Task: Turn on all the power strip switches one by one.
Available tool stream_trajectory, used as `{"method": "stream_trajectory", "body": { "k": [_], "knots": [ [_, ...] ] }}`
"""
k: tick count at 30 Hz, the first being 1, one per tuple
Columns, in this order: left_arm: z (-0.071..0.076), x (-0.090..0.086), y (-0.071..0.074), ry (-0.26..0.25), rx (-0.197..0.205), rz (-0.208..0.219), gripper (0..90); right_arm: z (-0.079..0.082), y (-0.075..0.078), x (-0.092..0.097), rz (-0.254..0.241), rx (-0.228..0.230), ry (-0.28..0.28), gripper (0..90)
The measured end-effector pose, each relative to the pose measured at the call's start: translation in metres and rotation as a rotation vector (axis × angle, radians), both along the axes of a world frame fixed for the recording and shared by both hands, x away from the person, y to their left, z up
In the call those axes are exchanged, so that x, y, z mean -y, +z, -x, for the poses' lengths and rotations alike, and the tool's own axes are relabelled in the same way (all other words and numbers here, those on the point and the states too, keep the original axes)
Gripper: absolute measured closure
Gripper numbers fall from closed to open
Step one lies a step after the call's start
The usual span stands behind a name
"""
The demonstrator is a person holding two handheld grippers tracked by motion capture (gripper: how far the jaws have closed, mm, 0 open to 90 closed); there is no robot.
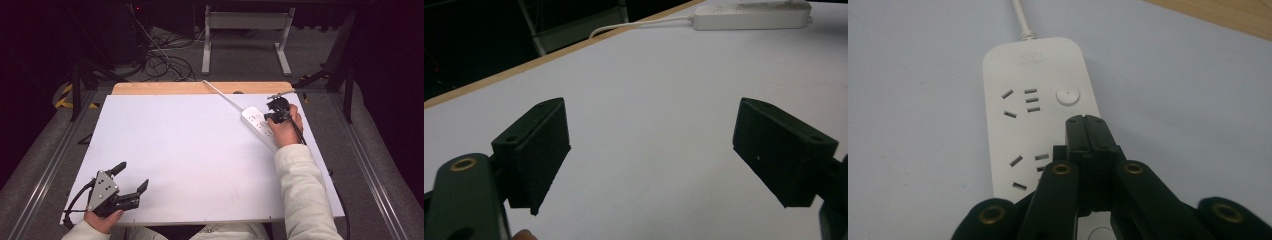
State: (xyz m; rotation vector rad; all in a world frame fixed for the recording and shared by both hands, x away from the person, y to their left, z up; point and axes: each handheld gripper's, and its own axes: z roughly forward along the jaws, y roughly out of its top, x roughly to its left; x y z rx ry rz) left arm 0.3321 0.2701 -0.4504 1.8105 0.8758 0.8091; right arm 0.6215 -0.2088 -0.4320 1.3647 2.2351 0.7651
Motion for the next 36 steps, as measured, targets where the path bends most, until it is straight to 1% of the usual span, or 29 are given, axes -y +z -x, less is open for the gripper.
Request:
{"method": "stream_trajectory", "body": {
  "k": [3,6,11,12,19,24,29,32,36],
  "knots": [
    [0.0,-0.001,0.0,0.002,0.008,-0.008,15.4,-0.001,-0.002,-0.001,0.005,-0.005,-0.004,90.0],
    [0.0,0.0,0.0,0.001,0.006,-0.008,15.4,-0.002,-0.005,-0.002,0.018,-0.006,0.001,90.0],
    [0.0,-0.001,0.0,0.001,0.006,-0.008,15.4,-0.002,-0.007,-0.002,0.021,-0.015,-0.005,90.0],
    [0.0,0.0,0.0,0.002,0.002,-0.001,15.5,-0.002,-0.008,-0.001,0.018,-0.015,-0.006,90.0],
    [0.0,0.0,0.0,0.002,0.0,-0.003,15.5,-0.002,-0.009,-0.001,0.016,-0.007,-0.005,90.0],
    [0.0,0.0,0.0,0.001,0.0,-0.004,15.5,-0.001,-0.009,0.0,-0.003,-0.018,-0.02,90.0],
    [0.0,0.0,0.0,0.004,-0.002,-0.002,15.5,0.0,-0.011,-0.001,-0.003,-0.012,-0.034,90.0],
    [0.0,0.0,0.0,0.004,-0.001,-0.002,15.5,0.0,-0.012,-0.001,-0.014,-0.012,-0.041,90.0],
    [0.0,0.0,0.0,0.002,-0.001,-0.002,15.5,0.0,-0.012,-0.002,-0.003,-0.01,-0.045,90.0]
  ]
}}
